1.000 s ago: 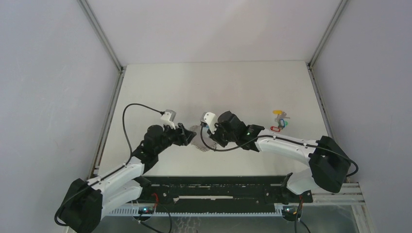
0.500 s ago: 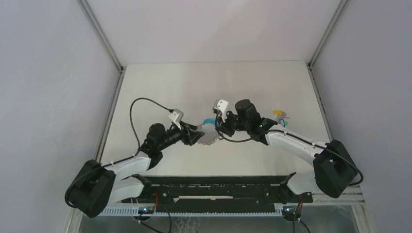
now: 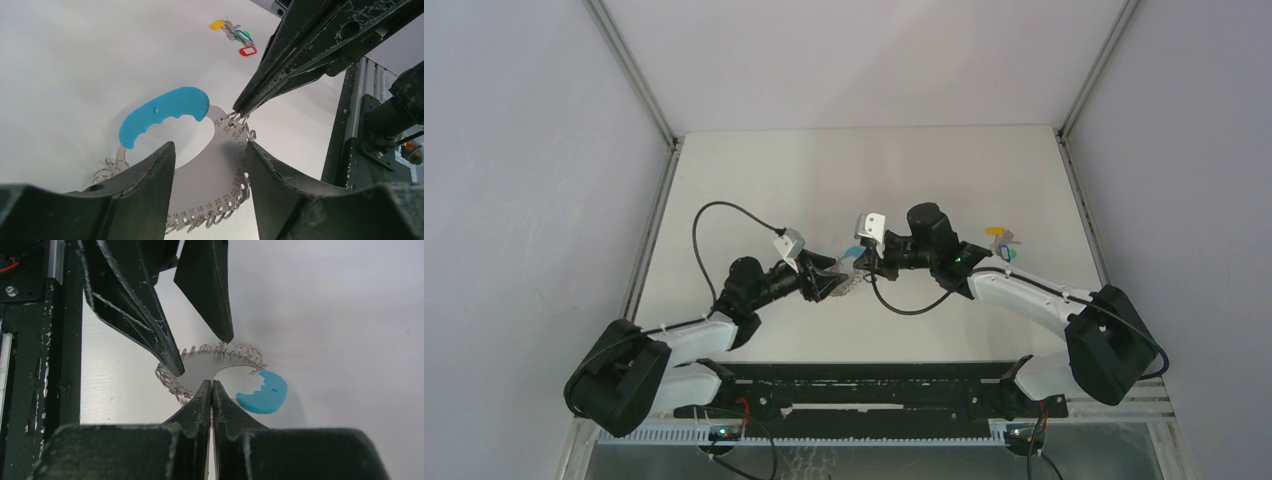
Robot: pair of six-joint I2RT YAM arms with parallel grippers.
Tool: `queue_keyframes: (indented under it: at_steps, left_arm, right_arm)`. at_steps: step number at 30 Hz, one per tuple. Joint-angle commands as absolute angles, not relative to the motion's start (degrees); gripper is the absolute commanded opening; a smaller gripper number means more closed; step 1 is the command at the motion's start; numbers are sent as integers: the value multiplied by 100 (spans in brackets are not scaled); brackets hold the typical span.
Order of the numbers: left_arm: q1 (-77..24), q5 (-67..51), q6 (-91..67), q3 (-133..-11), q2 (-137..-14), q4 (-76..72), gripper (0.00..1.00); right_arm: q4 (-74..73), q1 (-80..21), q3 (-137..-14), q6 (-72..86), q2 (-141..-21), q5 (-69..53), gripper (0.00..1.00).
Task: Put the keys on the keyring
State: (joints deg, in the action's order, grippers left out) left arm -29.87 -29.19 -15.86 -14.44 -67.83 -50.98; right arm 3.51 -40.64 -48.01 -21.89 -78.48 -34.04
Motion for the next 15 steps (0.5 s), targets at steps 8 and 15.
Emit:
queue_keyframes:
  at_steps: [8,15]
  left_arm:
    - [-3000,-3678,-1009,-1587,-7369,-6021,45]
    - [-2995,-4081,-956,-1873,-7685,-6024,39]
  right_arm:
    - [615,-3977,-4922,-2639,-7891,-4208,0]
    - [277,-3896,-5117,-2809,-8024,-4381,0]
